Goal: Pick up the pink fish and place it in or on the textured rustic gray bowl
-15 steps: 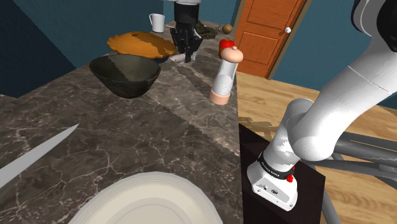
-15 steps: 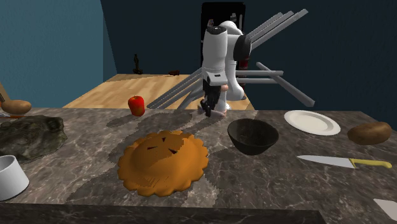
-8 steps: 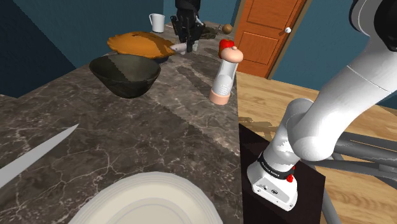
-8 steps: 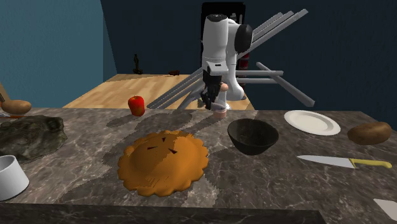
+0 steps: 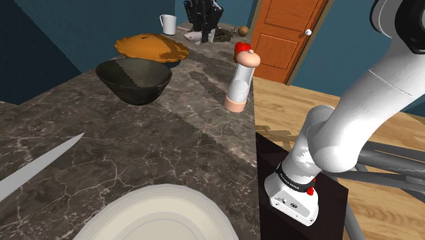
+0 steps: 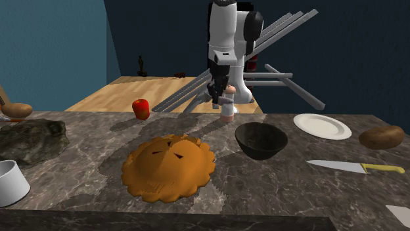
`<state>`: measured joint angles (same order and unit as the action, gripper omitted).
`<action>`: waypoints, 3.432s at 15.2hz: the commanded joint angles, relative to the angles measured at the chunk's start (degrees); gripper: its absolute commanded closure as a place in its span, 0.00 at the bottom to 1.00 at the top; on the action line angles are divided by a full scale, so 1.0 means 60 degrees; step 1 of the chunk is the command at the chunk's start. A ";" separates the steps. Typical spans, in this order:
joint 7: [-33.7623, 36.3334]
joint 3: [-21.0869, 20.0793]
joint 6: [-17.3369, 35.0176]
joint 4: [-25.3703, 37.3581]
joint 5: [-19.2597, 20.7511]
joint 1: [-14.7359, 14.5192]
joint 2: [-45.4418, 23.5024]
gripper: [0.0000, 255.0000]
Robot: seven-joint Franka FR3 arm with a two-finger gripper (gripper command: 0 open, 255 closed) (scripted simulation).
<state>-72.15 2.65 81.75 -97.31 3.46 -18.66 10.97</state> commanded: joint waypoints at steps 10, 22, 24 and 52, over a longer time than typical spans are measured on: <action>0.1602 -0.0897 -0.0664 0.2449 -0.0216 -0.0717 -0.1863 1.00; 0.3026 -0.1518 -0.0669 0.4393 -0.0120 -0.1549 -0.3856 1.00; 0.3026 -0.1514 -0.0346 0.3936 -0.0137 -0.1533 -0.3721 1.00; 0.3054 -0.1530 -0.0915 0.4902 -0.0088 -0.1588 -0.4121 0.00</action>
<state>-53.85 -6.52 76.43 -68.10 2.92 -28.17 -13.70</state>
